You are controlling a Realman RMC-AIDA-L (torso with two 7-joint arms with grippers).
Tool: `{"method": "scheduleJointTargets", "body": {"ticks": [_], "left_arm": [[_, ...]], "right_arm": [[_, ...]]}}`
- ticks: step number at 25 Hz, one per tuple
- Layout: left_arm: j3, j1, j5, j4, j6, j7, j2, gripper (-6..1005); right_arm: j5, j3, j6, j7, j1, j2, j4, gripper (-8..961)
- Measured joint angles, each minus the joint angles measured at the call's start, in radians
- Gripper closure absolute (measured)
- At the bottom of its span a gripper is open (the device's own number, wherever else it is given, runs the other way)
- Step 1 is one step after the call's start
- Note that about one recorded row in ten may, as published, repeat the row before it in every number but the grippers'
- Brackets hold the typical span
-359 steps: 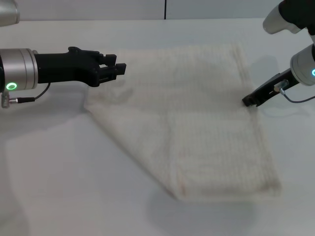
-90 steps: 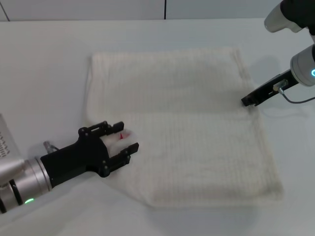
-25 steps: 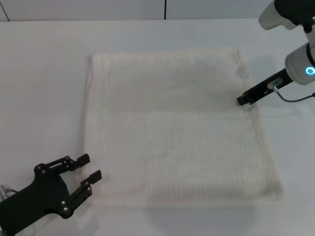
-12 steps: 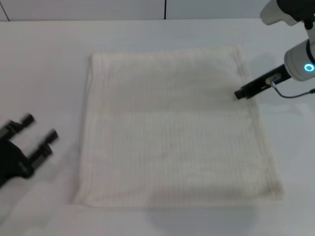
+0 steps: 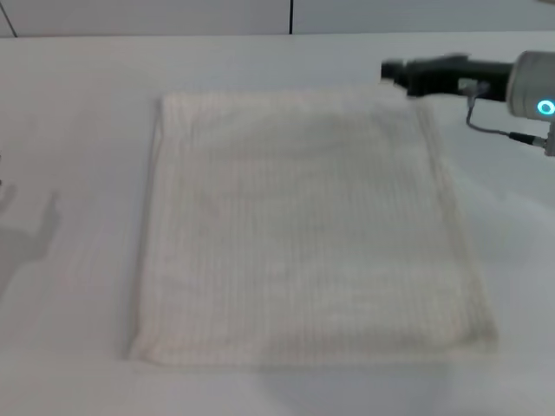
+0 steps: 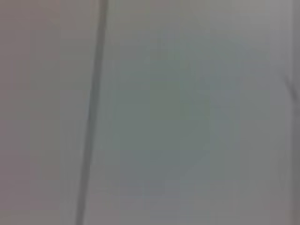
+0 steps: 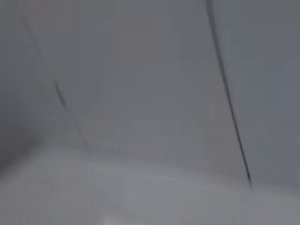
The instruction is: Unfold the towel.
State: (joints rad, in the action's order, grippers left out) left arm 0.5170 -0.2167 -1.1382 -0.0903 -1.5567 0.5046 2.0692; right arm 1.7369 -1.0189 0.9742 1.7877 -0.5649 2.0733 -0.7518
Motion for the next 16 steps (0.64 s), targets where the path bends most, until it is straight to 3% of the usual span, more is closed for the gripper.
{"method": "scheduleJointTargets", "body": {"ticks": [2, 3, 4, 5, 6, 8, 11, 16], "left_arm": [[-0.081, -0.014, 0.004, 0.032, 0.000, 0.000, 0.000, 365], [-0.147, -0.025, 0.007, 0.055, 0.001, -0.001, 0.000, 365], [-0.147, -0.025, 0.007, 0.055, 0.001, -0.001, 0.000, 365], [-0.172, -0.030, 0.007, 0.064, 0.001, -0.002, 0.000, 365], [-0.188, -0.034, 0.007, 0.070, 0.002, -0.002, 0.001, 365], [-0.212, -0.043, 0.009, 0.078, 0.003, -0.002, 0.001, 365], [-0.222, -0.048, 0.010, 0.081, 0.002, -0.002, 0.001, 365], [-0.239, -0.054, 0.010, 0.098, -0.001, -0.003, 0.002, 365]], "right_arm": [[-0.239, 0.006, 0.000, -0.210, 0.025, 0.001, 0.076, 954], [-0.500, 0.007, 0.022, -0.470, 0.040, 0.000, 0.178, 954], [-0.500, 0.007, 0.022, -0.470, 0.040, 0.000, 0.178, 954], [-0.699, 0.007, 0.066, -0.664, 0.046, 0.001, 0.272, 954], [-0.699, 0.007, 0.066, -0.664, 0.046, 0.001, 0.272, 954], [-0.951, 0.007, 0.180, -0.936, 0.046, 0.004, 0.408, 954], [-1.108, 0.007, 0.287, -1.106, 0.038, 0.007, 0.503, 954], [-1.161, 0.006, 0.324, -1.162, 0.033, 0.009, 0.528, 954]]}}
